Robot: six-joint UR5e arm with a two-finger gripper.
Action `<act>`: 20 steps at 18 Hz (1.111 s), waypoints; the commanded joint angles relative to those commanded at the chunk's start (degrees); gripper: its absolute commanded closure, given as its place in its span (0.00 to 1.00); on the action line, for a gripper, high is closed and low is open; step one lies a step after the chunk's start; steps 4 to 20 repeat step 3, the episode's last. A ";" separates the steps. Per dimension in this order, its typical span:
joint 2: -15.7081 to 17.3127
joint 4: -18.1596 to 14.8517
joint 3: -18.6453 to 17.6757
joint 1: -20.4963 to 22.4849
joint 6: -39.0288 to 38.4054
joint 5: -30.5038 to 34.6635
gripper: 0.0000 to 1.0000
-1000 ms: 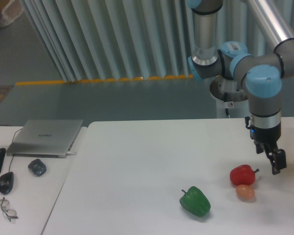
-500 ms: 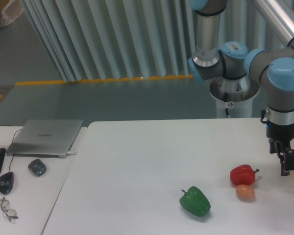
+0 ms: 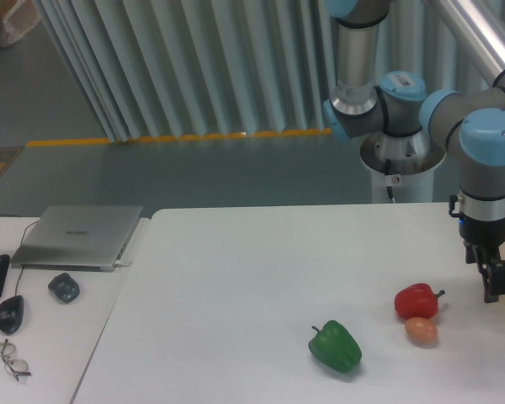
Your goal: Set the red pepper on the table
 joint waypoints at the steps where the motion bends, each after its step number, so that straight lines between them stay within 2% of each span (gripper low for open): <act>1: 0.00 0.00 0.00 0.00 0.00 0.00 0.00; 20: 0.00 0.00 0.00 0.00 0.00 0.00 0.00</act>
